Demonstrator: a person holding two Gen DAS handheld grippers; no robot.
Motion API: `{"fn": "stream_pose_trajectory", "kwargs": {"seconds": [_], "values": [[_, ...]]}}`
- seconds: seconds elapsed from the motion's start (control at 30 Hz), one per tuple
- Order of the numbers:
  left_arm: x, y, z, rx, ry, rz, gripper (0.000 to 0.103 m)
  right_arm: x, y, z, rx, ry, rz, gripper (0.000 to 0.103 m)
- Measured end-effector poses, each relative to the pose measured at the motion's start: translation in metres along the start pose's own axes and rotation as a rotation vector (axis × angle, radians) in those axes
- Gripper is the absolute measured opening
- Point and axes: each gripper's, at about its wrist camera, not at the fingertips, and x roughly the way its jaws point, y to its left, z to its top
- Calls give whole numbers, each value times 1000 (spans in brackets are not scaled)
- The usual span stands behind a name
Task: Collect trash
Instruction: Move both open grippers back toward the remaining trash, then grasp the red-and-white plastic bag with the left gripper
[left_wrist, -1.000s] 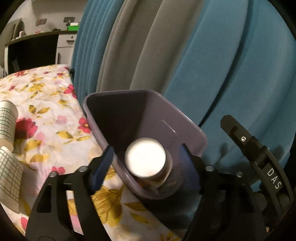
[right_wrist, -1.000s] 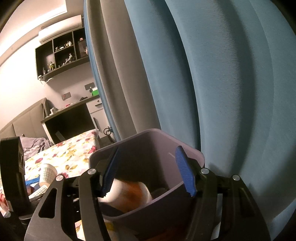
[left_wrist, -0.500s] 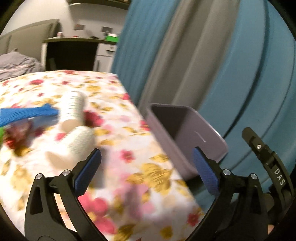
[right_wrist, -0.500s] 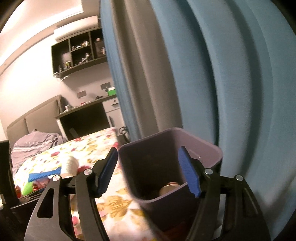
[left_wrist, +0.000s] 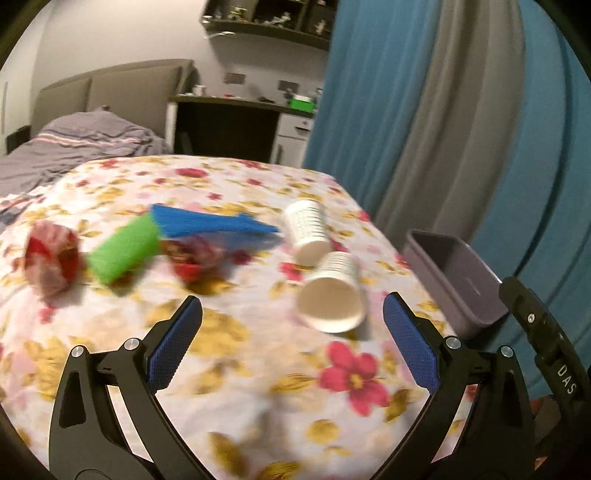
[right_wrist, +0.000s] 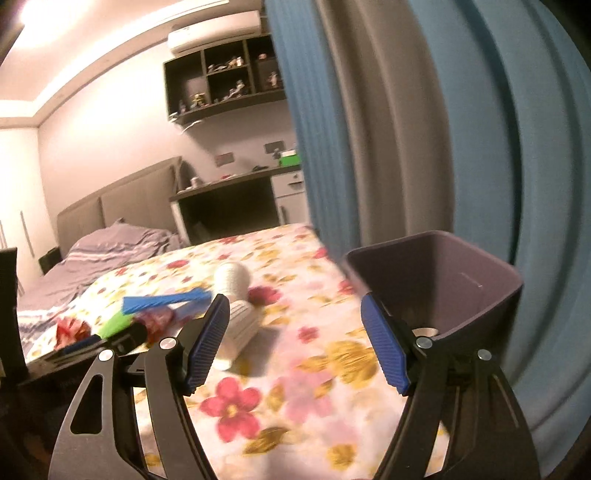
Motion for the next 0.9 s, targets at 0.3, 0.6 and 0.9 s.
{"fn": "stream_pose_trajectory", "kwargs": {"seconds": [0.3,0.6,0.9], "values": [[-18,50,2,-67,-35,78,97,0,38,-8,-49,20,49,72],[-26,76,1,-83,-41,106,97,13,59,-14,-95,42,50,72],[-33,149,11,-142,-55,250,97,35,72,-26,-135,102,32,72]]}}
